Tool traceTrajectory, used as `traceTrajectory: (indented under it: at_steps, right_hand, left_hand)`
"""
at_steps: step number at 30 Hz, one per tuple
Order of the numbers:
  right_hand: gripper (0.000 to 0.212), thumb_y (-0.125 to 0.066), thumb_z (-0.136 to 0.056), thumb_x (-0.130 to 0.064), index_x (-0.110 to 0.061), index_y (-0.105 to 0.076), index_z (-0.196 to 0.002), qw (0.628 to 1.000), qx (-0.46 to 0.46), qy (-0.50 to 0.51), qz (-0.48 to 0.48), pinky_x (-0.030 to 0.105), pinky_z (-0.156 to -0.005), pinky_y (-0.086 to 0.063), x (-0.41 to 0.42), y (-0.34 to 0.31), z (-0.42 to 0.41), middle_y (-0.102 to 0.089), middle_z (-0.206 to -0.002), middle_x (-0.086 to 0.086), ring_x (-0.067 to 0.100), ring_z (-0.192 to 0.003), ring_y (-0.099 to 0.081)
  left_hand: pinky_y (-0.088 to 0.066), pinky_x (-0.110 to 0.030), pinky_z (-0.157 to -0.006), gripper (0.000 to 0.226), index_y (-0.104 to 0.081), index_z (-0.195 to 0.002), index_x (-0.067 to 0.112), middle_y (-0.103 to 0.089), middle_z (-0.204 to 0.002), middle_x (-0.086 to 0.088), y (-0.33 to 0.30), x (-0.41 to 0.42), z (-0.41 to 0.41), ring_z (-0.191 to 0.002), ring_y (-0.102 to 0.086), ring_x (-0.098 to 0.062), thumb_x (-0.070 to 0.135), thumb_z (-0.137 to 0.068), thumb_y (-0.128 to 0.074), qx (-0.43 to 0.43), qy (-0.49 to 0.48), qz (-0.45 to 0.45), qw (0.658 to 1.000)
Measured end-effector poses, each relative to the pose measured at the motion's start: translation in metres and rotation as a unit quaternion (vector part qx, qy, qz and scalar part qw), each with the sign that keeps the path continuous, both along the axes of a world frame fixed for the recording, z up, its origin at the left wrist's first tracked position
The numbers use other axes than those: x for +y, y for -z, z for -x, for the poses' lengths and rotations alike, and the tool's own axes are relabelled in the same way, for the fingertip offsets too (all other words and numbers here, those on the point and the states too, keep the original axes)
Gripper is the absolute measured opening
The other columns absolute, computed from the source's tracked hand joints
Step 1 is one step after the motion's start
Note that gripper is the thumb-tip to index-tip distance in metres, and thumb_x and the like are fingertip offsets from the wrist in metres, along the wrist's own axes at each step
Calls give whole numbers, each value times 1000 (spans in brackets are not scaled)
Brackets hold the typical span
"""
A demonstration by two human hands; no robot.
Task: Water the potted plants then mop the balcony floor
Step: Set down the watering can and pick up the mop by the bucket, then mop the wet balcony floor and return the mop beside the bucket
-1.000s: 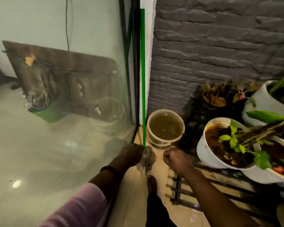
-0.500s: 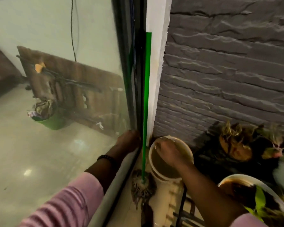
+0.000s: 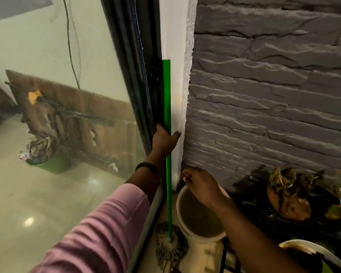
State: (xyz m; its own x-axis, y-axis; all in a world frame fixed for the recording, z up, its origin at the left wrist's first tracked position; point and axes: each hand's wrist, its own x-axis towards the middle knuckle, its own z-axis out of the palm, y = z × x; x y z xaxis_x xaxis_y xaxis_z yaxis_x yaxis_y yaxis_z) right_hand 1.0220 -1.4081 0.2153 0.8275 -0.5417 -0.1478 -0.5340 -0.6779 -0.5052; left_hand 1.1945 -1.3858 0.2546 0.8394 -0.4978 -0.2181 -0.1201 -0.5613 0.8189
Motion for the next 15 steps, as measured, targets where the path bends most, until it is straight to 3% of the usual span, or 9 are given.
traceTrajectory:
  at_steps: [2, 4, 8, 10, 12, 14, 15]
  right_hand:
    - [33, -53, -94, -31, -26, -54, -126, 1000, 12, 17, -21, 36, -95, -49, -5, 2, -4, -63, -125, 0, 20, -113, -58]
    - [42, -55, -92, -33, -24, -48, -132, 998, 18, 36, -58, 35, -97, -46, -8, 7, -9, -59, -130, 2, 22, -119, -56]
    - [67, -62, -88, -37, -17, -31, -145, 989, 18, 44, -137, 35, -102, -42, -11, 14, -21, -48, -143, 8, 27, -127, -50]
    - [50, -64, -86, -39, -14, -51, -127, 984, 38, 67, -163, 30, -87, -45, -10, 16, -29, -63, -122, 7, 26, -114, -59]
    - [21, -68, -82, -37, -17, -62, -82, 971, 42, 113, -207, 29, -71, -46, -7, 18, -32, -69, -80, -8, 20, -88, -68]
    - [26, -70, -79, -32, -21, -57, -58, 962, 56, 121, -240, 25, -58, -49, -5, 19, -33, -60, -45, -19, 1, -54, -64]
    - [28, -68, -79, -32, -25, -56, -54, 965, 68, 98, -232, 20, -51, -45, -4, 18, -35, -56, -40, -25, -4, -44, -59]
  left_hand:
    - [-54, -43, -99, 65, -46, -139, 10, -62, -130, -13, 3, -5, -3, -118, -62, -31, 45, -89, -69, 5, 8, 5, 1000]
    - [-56, -34, -87, 46, -59, -121, 13, -69, -105, -5, 7, -3, 2, -100, -67, -23, 46, -89, -69, 28, 59, 38, 997]
    - [-57, -30, -66, 19, -66, -91, 17, -66, -73, 1, -6, 1, 36, -61, -67, -10, 36, -93, -68, 69, 108, 194, 973]
    - [-50, -27, -52, 25, -60, -72, 24, -57, -59, 7, -24, 0, 53, -49, -55, -10, 38, -91, -69, 94, 117, 253, 956]
    - [-41, -24, -45, 38, -53, -60, 24, -49, -50, 7, -40, 0, 66, -43, -45, -11, 45, -87, -70, 124, 121, 270, 947]
    - [-37, -26, -47, 41, -50, -57, 24, -46, -48, 6, -46, 5, 76, -43, -42, -13, 45, -87, -69, 130, 117, 276, 945]
    - [-37, -27, -49, 42, -50, -55, 24, -46, -47, 7, -48, 8, 78, -43, -42, -13, 41, -88, -69, 125, 109, 281, 945]
